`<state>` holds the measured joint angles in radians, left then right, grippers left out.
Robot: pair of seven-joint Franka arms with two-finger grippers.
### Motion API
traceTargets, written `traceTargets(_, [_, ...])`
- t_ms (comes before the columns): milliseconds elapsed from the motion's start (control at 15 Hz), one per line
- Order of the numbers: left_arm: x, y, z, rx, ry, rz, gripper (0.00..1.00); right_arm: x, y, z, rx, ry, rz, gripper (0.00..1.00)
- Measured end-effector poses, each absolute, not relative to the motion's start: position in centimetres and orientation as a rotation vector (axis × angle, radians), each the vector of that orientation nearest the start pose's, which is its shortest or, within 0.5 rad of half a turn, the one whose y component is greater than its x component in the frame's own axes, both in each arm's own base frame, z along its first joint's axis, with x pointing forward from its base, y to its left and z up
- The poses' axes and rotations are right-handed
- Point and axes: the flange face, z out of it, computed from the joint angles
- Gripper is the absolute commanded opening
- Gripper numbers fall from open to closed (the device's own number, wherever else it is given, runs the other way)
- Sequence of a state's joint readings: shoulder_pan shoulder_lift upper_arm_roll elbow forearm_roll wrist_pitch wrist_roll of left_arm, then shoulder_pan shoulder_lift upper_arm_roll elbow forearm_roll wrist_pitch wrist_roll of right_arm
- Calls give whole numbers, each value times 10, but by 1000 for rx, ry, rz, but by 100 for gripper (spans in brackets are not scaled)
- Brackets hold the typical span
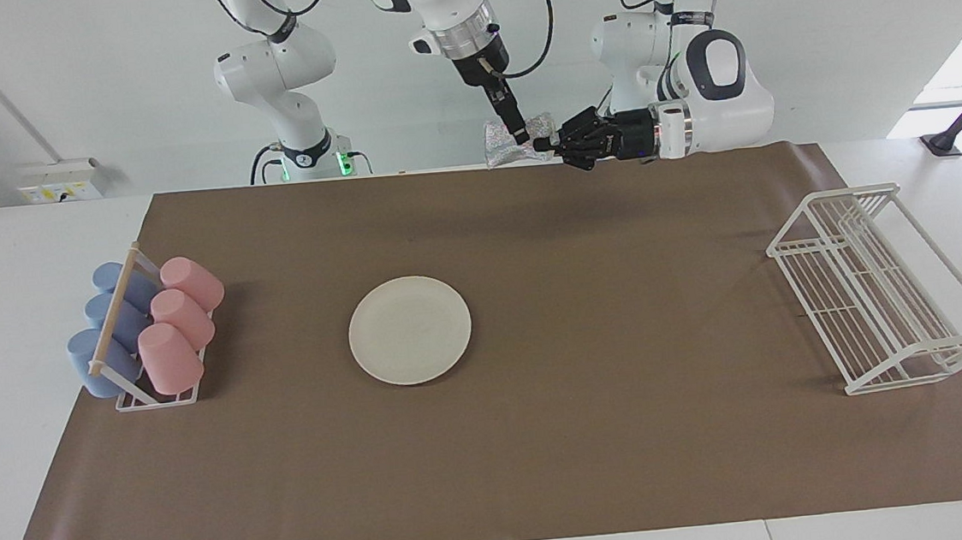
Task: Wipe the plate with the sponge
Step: 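Grasp the brush head with the right gripper while the left gripper holds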
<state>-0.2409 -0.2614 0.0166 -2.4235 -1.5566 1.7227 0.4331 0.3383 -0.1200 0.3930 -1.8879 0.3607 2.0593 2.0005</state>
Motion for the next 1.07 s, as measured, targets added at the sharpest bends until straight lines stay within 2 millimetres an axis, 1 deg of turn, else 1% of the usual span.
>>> traceTargets(133, [416, -189, 456, 1664, 37, -196, 0, 406, 381, 577, -2154, 1766, 311, 100])
traceTargets(267, [416, -188, 456, 1662, 38, -196, 0, 412, 375, 576, -2153, 1766, 305, 100])
traceTargets(467, [416, -188, 456, 1661, 38, -196, 0, 413, 377, 574, -2125, 1756, 288, 100])
traceTargets(600, [416, -188, 457, 1660, 36, -198, 0, 408, 385, 570, -2113, 1764, 293, 100])
traceTargets(667, [416, -188, 457, 1659, 34, -199, 0, 404, 389, 569, -2108, 1771, 300, 95])
traceTargets(800, [415, -188, 457, 1657, 32, -201, 0, 400, 394, 568, -2103, 1781, 307, 71])
traceTargets(867, [415, -188, 457, 1656, 31, -202, 0, 400, 393, 568, -2103, 1782, 307, 34])
traceTargets(933, [415, -188, 457, 1656, 31, -202, 0, 400, 393, 568, -2102, 1783, 307, 7])
traceTargets(1000, [415, -188, 457, 1656, 30, -202, 0, 400, 393, 568, -2104, 1781, 307, 5])
traceTargets(1067, [415, -188, 457, 1655, 30, -203, 0, 400, 393, 568, -2106, 1777, 306, 0])
